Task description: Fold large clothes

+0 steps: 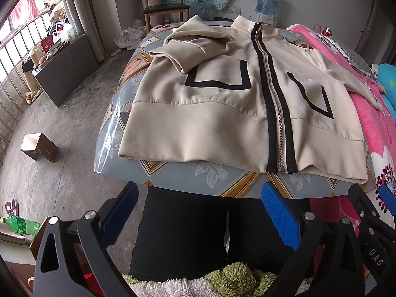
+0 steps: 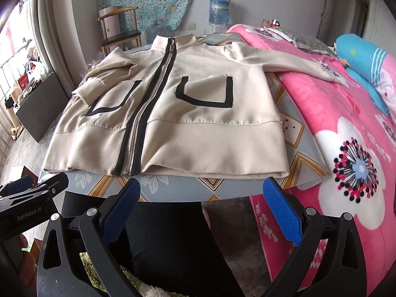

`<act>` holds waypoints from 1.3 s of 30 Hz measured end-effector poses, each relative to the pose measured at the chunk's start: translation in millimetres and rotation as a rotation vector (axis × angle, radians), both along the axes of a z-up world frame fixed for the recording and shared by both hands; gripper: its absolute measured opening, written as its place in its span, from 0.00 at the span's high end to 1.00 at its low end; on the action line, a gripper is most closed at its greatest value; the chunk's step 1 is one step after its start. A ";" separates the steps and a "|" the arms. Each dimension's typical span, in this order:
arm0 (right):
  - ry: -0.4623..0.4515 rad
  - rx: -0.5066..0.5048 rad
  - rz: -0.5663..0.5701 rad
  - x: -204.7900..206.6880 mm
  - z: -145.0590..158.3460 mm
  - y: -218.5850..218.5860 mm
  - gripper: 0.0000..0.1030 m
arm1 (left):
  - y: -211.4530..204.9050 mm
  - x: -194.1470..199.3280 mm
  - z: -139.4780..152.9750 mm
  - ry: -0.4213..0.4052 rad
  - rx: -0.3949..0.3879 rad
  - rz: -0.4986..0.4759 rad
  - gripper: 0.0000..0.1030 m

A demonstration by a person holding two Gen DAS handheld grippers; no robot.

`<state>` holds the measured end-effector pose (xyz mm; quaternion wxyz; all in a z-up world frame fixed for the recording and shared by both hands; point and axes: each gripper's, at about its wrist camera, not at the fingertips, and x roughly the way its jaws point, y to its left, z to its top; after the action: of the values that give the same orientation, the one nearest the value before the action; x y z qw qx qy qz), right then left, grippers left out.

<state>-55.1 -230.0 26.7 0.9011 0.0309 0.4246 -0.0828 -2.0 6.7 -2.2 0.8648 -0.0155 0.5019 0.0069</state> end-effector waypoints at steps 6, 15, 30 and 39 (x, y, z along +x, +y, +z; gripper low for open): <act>-0.001 -0.003 0.000 -0.1 -0.2 0.3 0.07 | 0.2 -0.2 0.0 0.000 0.000 0.000 0.05; 0.003 -0.002 0.001 0.3 -0.2 0.0 0.07 | 0.5 -0.2 -0.7 0.001 -0.001 0.001 0.05; 0.007 -0.003 -0.001 2.0 -0.8 0.3 0.07 | 3.8 2.7 -5.8 0.013 0.000 0.008 0.05; 0.012 -0.004 -0.003 4.0 -2.3 0.9 0.07 | 5.9 7.6 -9.0 0.026 -0.006 0.013 0.05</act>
<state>-51.1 -229.1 24.4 0.8984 0.0291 0.4298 -0.0851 5.6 12.6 -11.2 0.8580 -0.0210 0.5131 0.0111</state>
